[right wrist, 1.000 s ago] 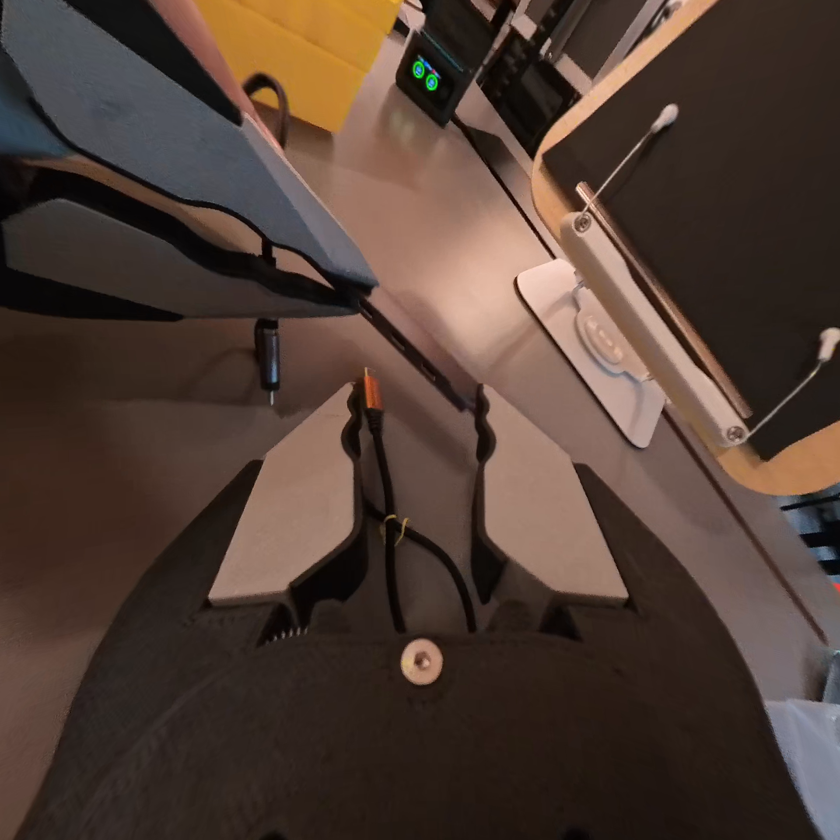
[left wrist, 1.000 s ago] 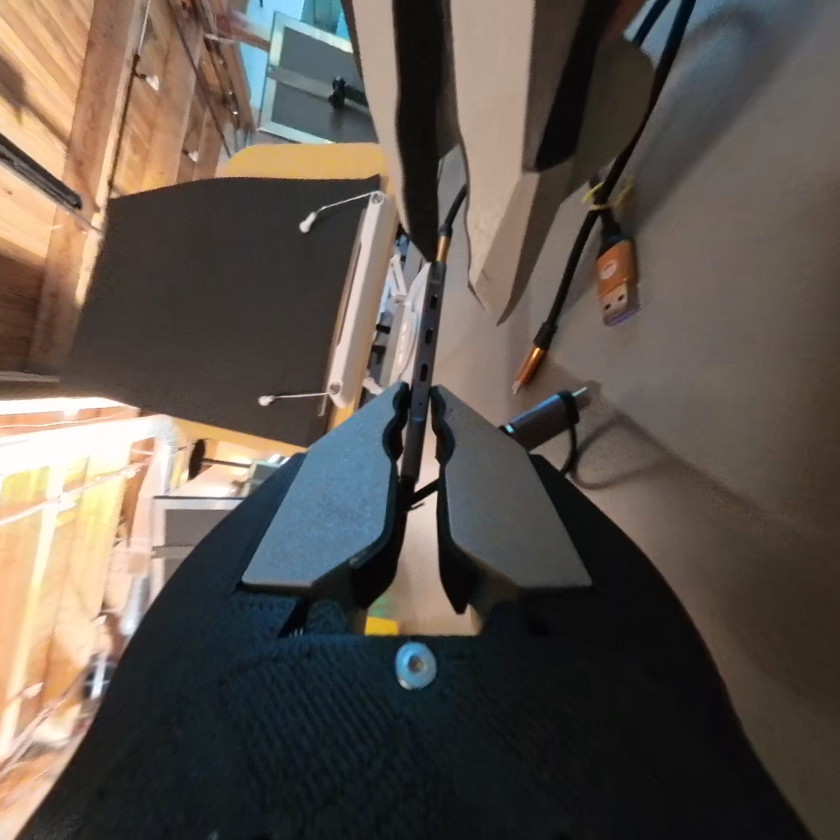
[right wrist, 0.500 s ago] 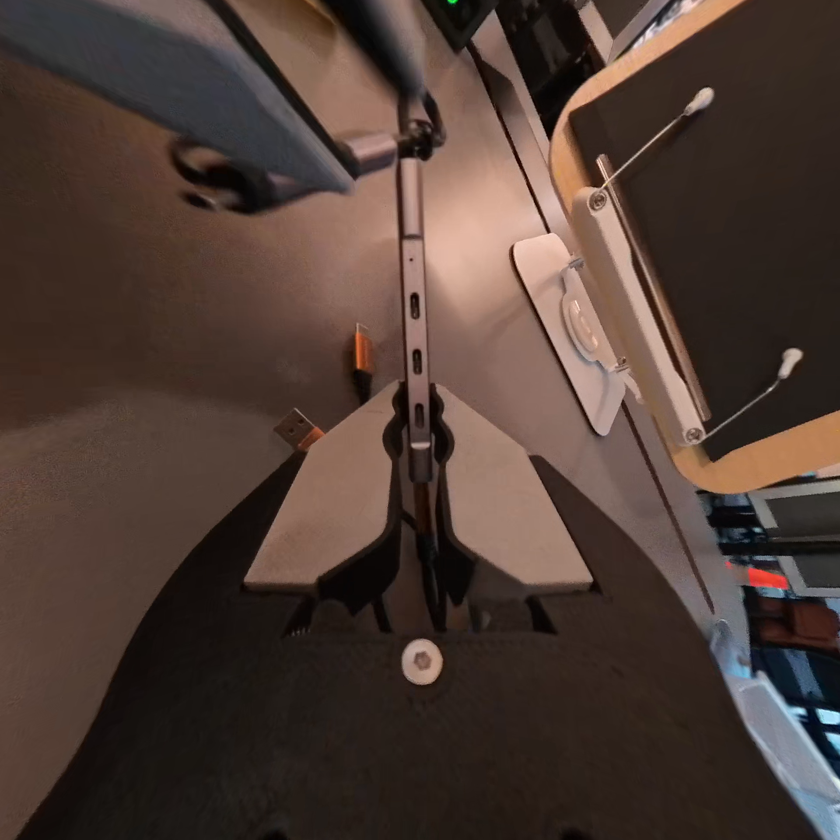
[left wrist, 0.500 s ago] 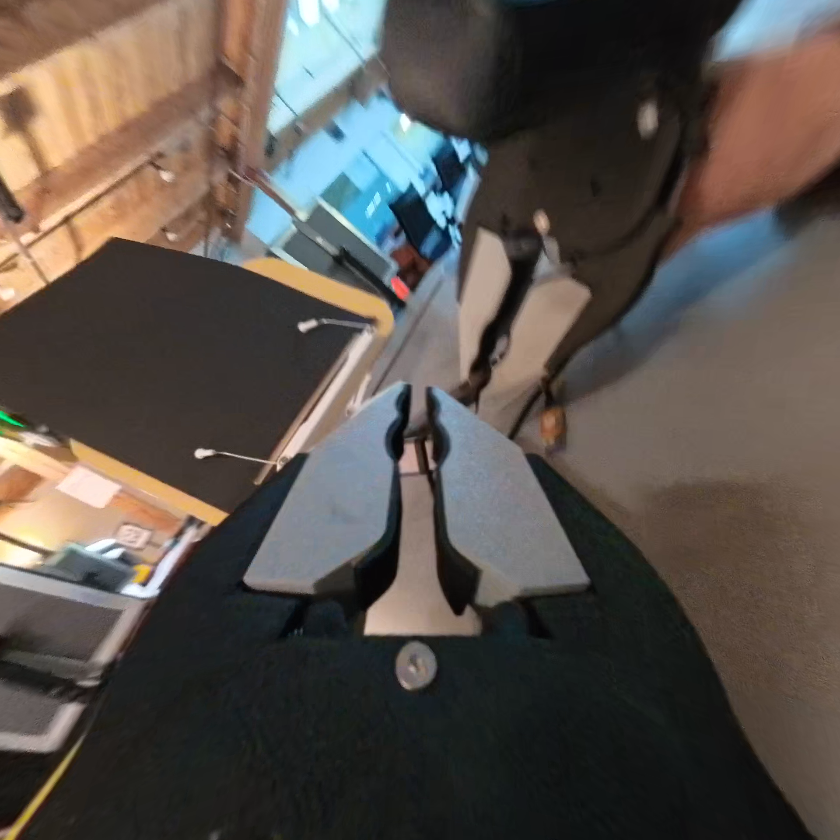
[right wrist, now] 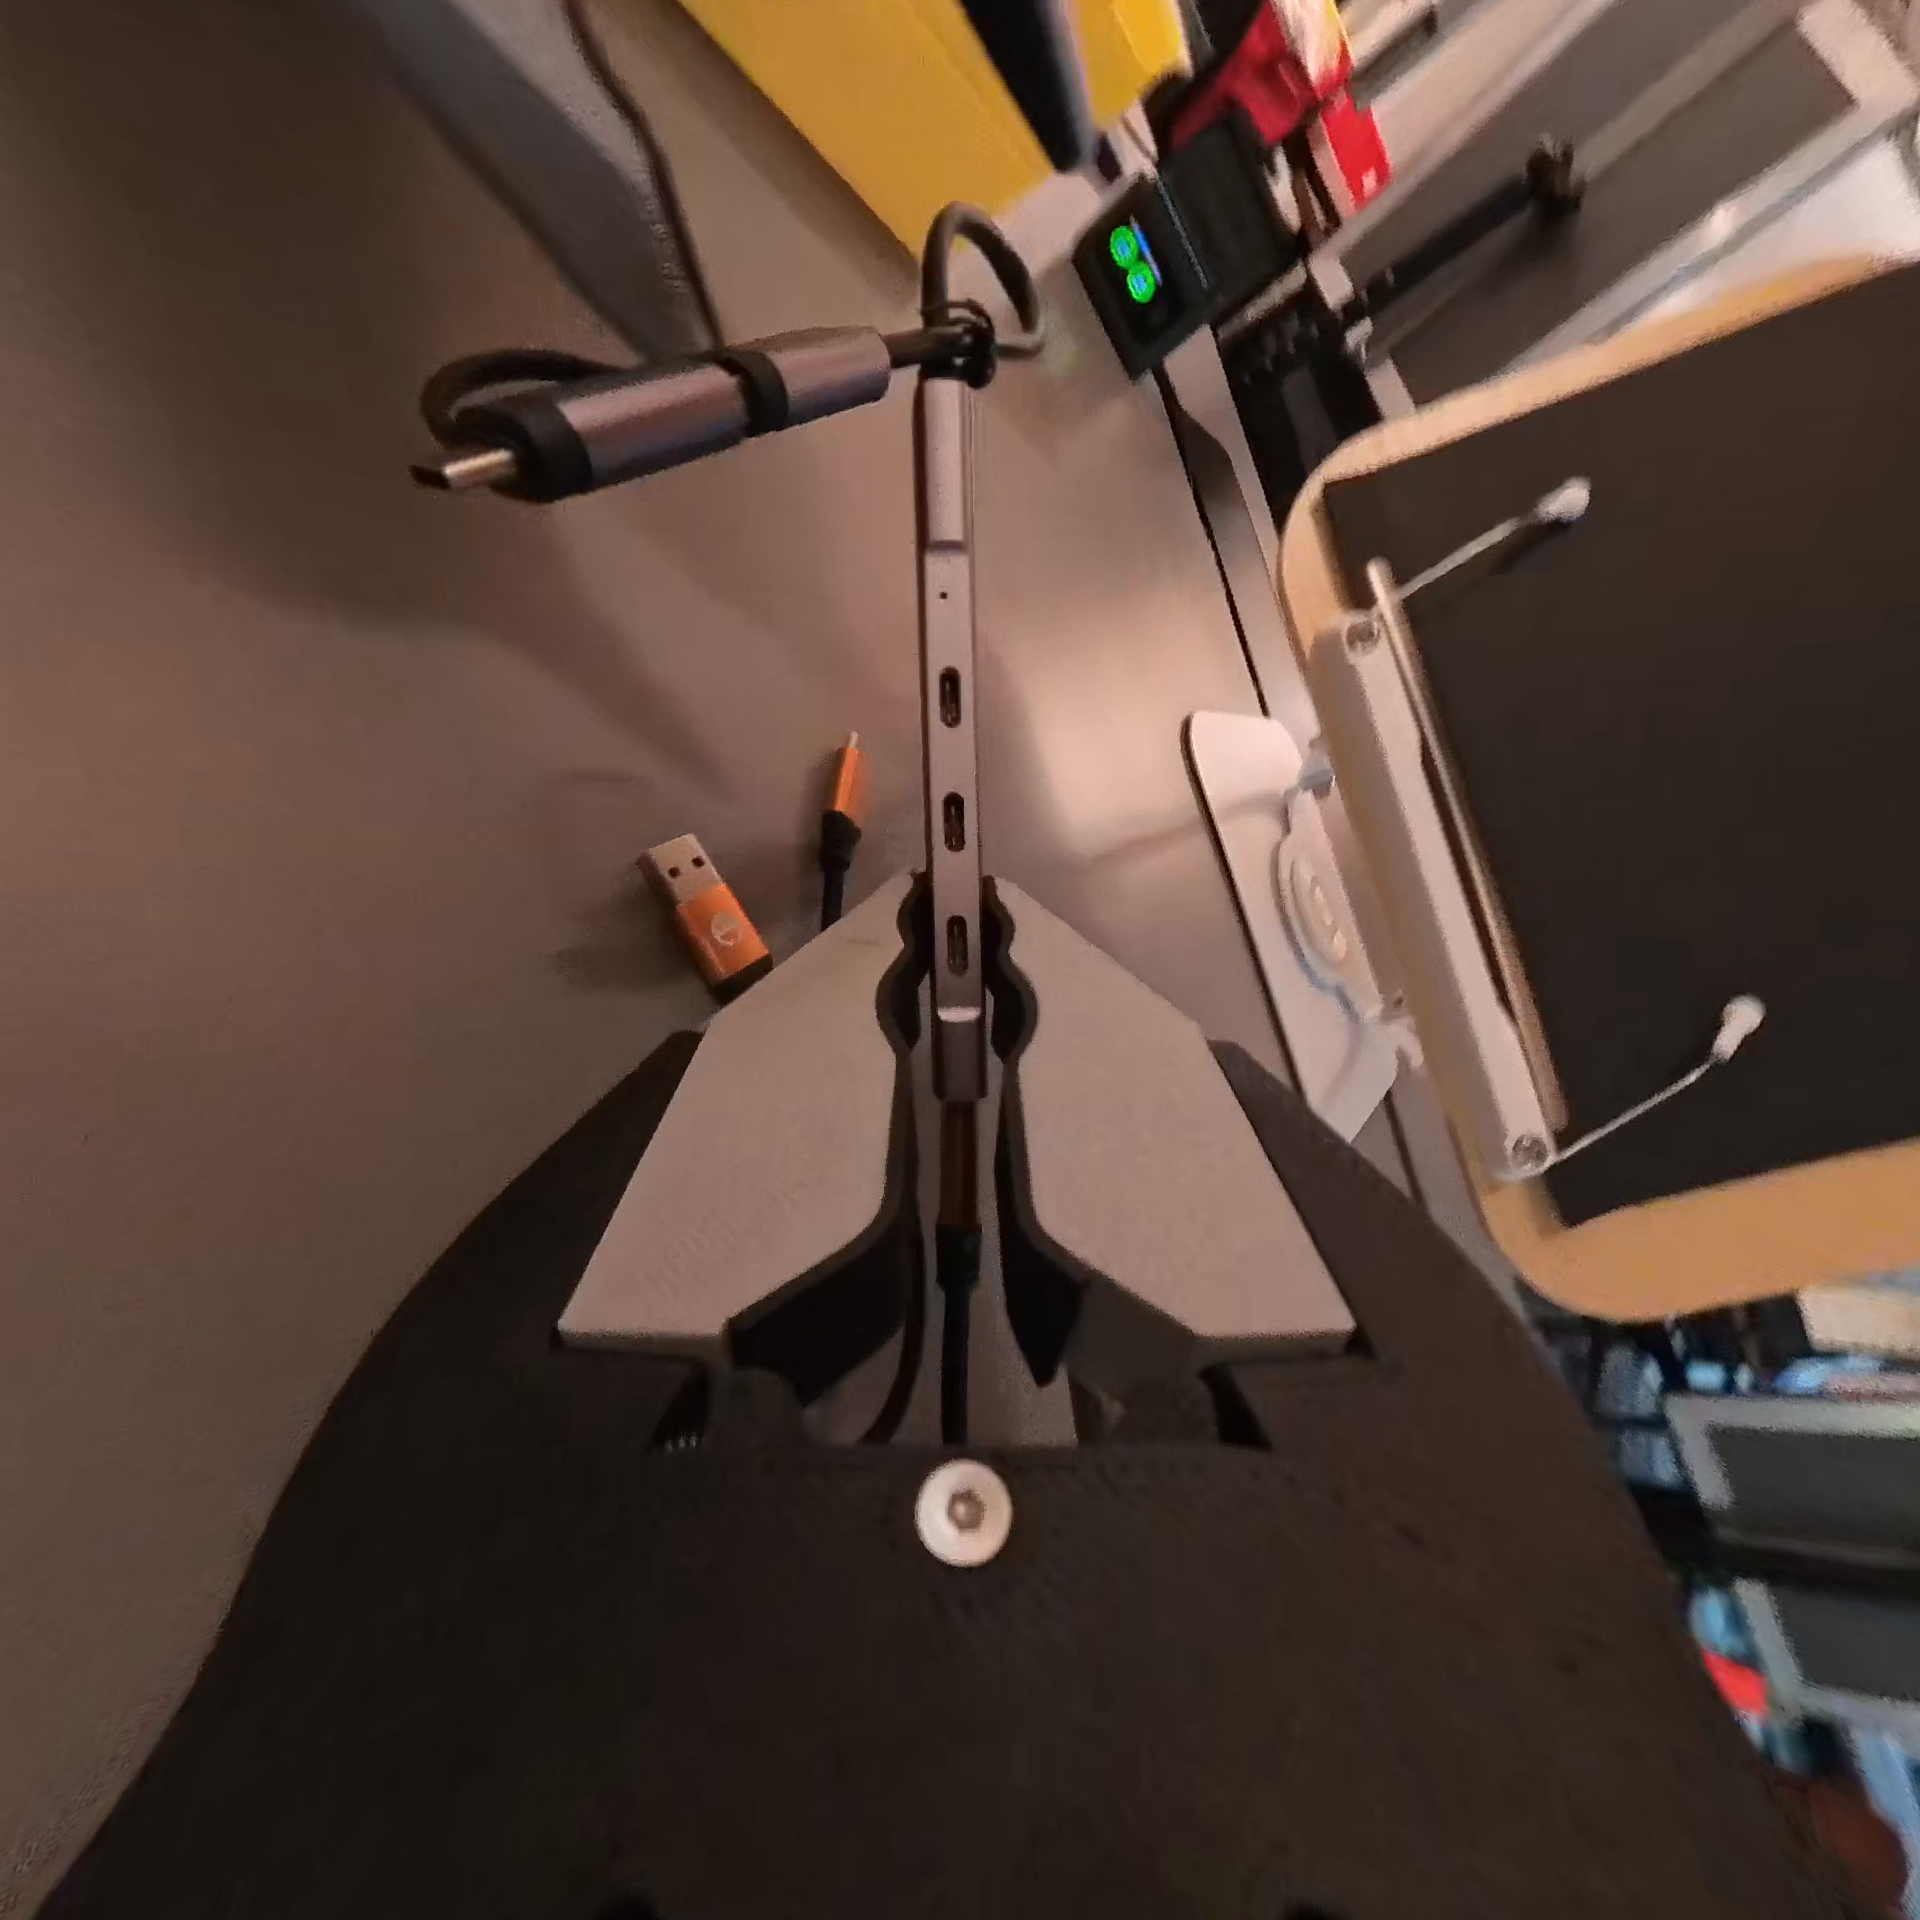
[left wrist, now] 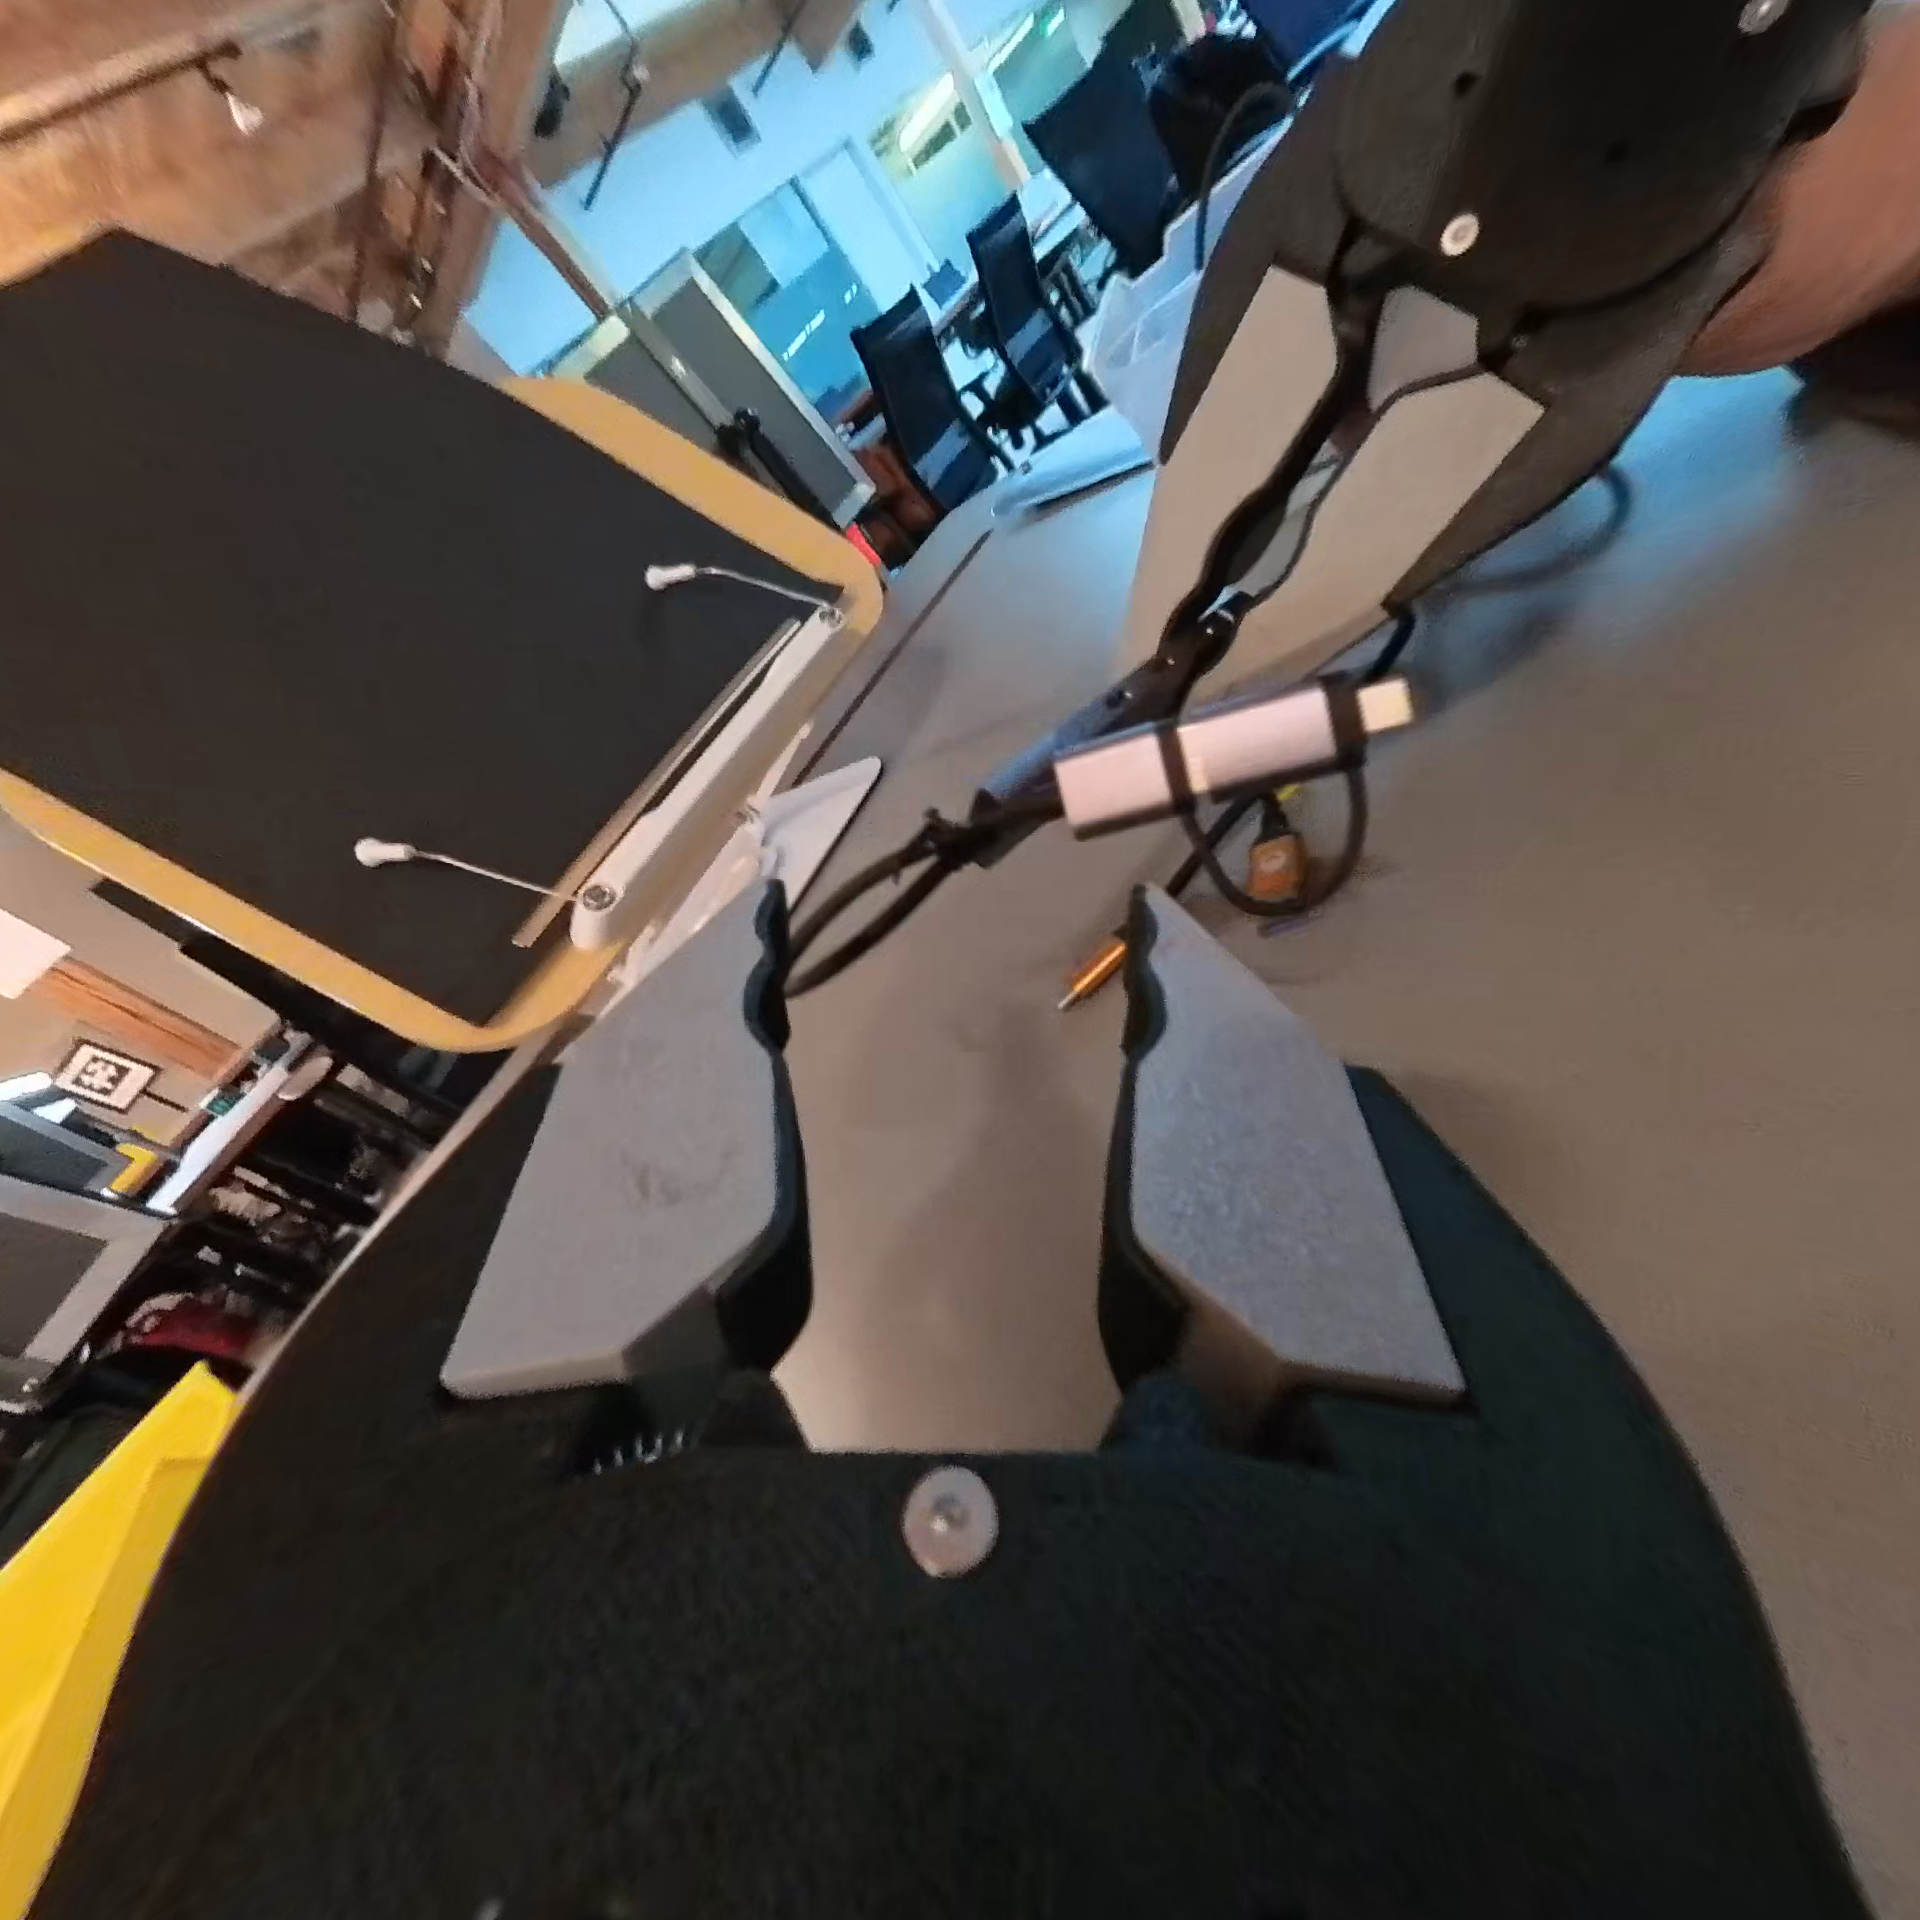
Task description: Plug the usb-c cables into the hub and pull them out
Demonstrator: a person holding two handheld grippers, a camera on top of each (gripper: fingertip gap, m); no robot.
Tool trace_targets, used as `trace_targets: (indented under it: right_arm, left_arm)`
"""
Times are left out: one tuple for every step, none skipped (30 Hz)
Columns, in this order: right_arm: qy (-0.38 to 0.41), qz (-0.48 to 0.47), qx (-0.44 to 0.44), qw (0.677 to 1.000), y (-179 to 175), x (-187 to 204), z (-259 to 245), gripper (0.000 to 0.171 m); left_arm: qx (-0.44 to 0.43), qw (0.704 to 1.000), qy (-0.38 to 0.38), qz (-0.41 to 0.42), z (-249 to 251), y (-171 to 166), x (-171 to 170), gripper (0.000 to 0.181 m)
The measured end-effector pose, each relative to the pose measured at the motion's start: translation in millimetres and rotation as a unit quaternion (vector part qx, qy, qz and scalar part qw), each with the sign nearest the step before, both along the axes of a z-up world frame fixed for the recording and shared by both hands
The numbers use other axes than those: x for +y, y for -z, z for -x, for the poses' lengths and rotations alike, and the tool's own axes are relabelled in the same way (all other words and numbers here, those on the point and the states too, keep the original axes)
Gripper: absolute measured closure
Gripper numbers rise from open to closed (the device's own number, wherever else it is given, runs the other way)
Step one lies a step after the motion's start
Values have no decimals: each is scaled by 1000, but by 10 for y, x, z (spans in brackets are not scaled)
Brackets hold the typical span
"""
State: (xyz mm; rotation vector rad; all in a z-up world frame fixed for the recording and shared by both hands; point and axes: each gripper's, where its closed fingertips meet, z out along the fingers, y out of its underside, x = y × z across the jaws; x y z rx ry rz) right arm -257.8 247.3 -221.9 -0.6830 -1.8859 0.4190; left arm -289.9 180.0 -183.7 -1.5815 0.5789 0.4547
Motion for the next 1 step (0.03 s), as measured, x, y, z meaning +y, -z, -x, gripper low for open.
trace_targets:
  right_arm:
    - [-21, -14, 5, 1000, -5, -24, -14, 166]
  left_arm:
    - [5, 1000, 2, -5, -12, -14, -5, 120]
